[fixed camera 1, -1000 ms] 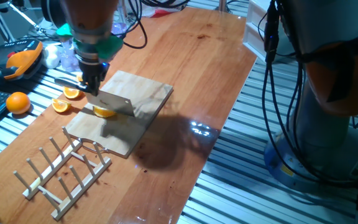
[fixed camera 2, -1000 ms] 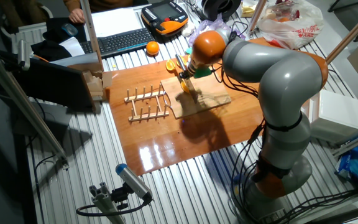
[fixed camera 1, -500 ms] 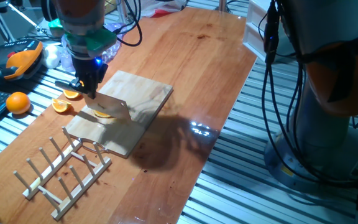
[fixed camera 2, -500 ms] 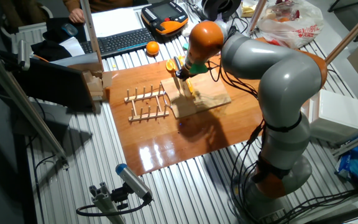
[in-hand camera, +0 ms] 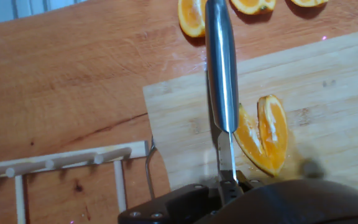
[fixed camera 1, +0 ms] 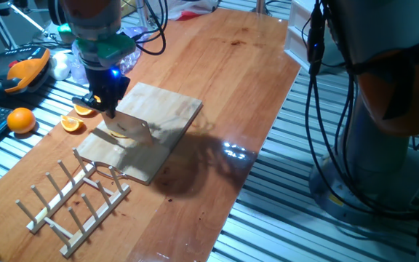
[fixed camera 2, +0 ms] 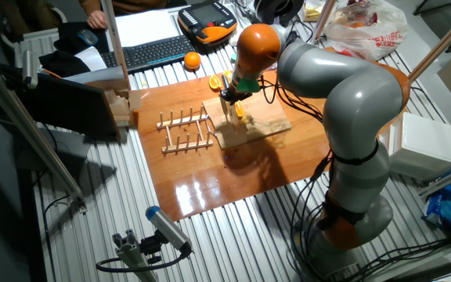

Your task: Chop the orange

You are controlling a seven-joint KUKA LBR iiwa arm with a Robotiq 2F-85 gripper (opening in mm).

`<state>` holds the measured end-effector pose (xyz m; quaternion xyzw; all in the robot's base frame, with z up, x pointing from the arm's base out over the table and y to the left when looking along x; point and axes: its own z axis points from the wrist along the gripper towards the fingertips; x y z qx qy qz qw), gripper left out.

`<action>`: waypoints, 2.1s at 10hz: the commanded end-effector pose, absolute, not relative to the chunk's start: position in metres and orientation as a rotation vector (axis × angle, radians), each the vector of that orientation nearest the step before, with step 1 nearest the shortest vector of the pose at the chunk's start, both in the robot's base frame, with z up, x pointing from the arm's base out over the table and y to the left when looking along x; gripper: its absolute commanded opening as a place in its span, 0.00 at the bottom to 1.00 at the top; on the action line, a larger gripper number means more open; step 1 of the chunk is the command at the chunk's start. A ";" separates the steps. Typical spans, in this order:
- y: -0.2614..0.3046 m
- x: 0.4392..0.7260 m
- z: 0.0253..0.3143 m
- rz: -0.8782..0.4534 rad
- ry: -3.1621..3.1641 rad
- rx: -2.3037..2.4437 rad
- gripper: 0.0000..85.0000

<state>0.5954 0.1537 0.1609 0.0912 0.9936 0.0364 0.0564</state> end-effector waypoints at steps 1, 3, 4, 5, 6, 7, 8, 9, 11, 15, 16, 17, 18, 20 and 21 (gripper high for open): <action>0.154 0.595 0.161 0.096 3.017 0.257 0.00; 0.154 0.595 0.161 0.097 3.009 0.171 0.00; 0.154 0.595 0.161 0.102 3.007 0.070 0.00; 0.154 0.595 0.161 0.092 3.012 -0.011 0.00; 0.154 0.595 0.161 0.097 3.025 -0.049 0.00; 0.154 0.595 0.161 0.101 3.042 -0.040 0.00; 0.154 0.595 0.161 0.106 3.054 -0.039 0.00; 0.154 0.595 0.161 0.183 3.065 -0.014 0.00; 0.154 0.595 0.161 0.249 3.062 0.059 0.00; 0.220 0.595 0.197 0.298 2.982 0.219 0.00; 0.226 0.590 0.194 0.313 2.966 0.215 0.00; 0.228 0.589 0.193 0.375 2.964 0.219 0.00; 0.228 0.589 0.193 0.377 2.964 0.210 0.00; 0.228 0.589 0.193 0.393 2.961 0.212 0.00; 0.229 0.589 0.193 0.397 2.959 0.214 0.00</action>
